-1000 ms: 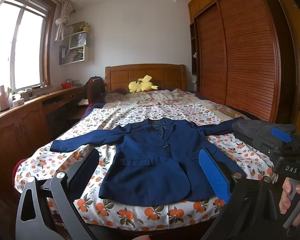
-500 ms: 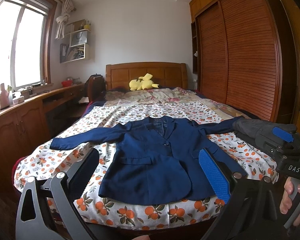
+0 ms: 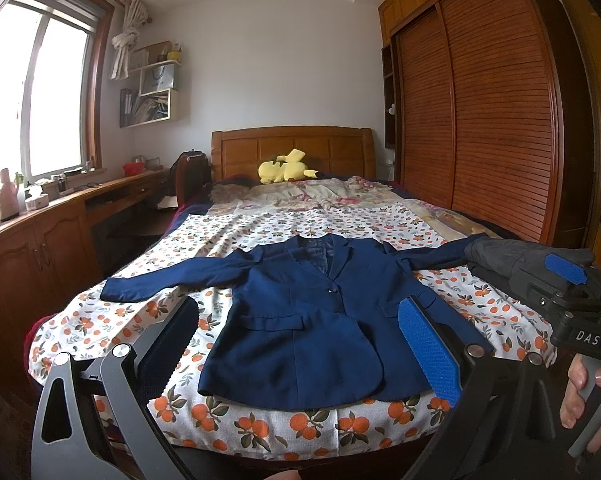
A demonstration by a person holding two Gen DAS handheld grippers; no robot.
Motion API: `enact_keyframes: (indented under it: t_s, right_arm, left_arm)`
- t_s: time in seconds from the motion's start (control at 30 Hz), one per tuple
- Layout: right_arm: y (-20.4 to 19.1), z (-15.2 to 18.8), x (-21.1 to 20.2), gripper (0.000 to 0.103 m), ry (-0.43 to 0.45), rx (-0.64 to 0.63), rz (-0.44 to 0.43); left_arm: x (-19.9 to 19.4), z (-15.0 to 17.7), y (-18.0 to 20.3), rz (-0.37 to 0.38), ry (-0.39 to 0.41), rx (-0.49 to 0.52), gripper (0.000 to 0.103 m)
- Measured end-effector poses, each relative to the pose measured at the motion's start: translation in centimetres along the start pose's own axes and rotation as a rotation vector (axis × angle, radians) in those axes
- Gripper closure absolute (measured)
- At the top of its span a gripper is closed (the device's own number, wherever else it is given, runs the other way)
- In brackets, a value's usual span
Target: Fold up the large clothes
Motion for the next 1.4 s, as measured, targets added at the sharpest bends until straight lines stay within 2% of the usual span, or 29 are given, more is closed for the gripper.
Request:
enact_keyframes:
  t_s: [1.03, 1.4]
  right_arm:
    - [0.0, 0.1, -0.1, 0.007, -0.002, 0.001, -0.001]
    - [-0.5, 0.3, 1.3, 0.007, -0.031, -0.002, -0.001]
  left_arm:
    - [-0.1, -0.3, 0.2, 0.0, 0.003, 0.001, 0.003]
    - [2.1, 0.0, -1.1, -0.004, -0.042, -0.02, 0.003]
Point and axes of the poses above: each gripper's, at about its wrist camera, not at the fingertips, and x roughly the way its jaws point, y to its right, z to its underside, the point moved 6 cm from there along x, roughly the way its jaws point, and after that the axes turned 14 degrees about -y, right-handed, at the moved point
